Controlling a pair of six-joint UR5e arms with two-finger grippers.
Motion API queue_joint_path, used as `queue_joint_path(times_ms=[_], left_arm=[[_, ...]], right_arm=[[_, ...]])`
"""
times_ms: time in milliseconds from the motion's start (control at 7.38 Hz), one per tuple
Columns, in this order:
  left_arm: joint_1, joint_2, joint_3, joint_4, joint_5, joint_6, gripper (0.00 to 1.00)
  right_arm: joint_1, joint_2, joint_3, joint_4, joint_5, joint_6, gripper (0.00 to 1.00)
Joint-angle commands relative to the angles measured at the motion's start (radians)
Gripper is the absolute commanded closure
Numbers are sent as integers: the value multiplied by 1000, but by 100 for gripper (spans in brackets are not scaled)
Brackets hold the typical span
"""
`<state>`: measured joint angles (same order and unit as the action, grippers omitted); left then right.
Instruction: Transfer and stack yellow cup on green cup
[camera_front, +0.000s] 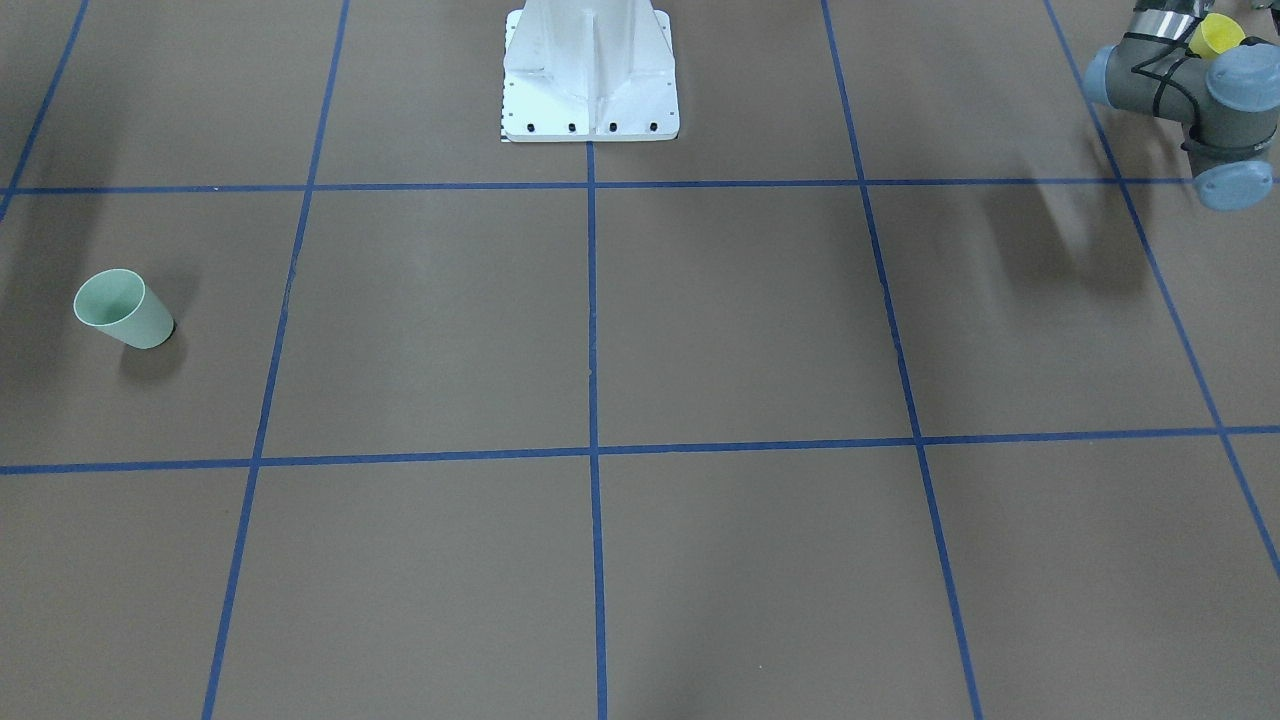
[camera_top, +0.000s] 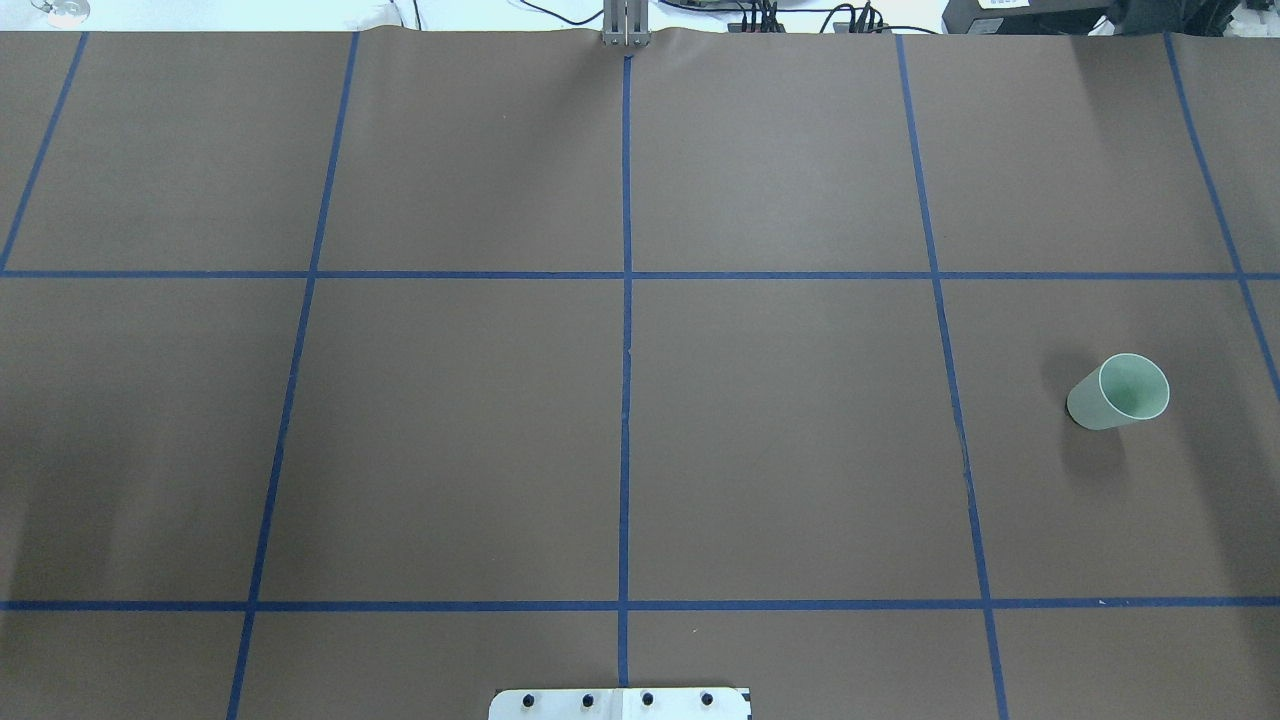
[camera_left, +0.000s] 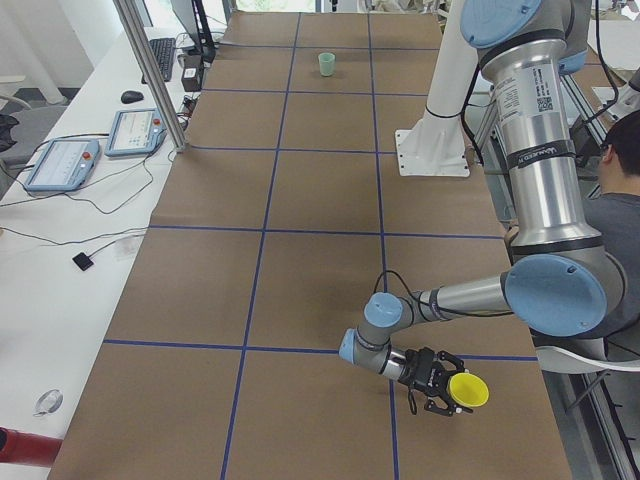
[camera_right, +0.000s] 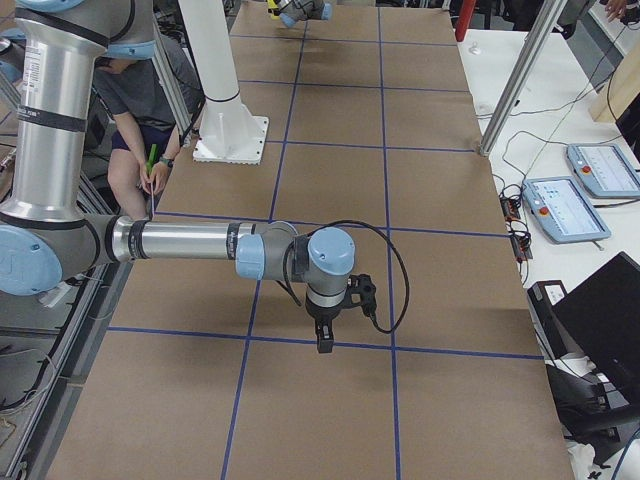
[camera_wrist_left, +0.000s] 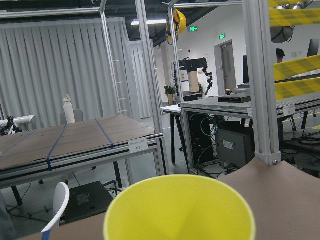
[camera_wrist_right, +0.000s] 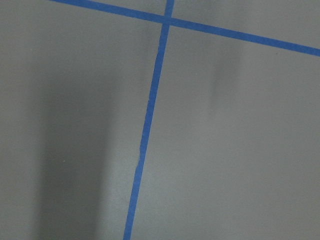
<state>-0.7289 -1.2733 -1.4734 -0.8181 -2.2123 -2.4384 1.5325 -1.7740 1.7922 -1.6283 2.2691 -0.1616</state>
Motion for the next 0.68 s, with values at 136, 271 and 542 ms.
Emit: queue_joint_path(times_ms=[136,271,542], left_arm=[[-3,49,-99,22,202,18,100],[-4,42,-119,22,289,18,100],[-9,12,-123,20,432,18,100]], right_arm=[[-2,5,1,2,6,2,0],[-3,7,3,4,6,2,0],[-6,7,7,4,21,4,0]])
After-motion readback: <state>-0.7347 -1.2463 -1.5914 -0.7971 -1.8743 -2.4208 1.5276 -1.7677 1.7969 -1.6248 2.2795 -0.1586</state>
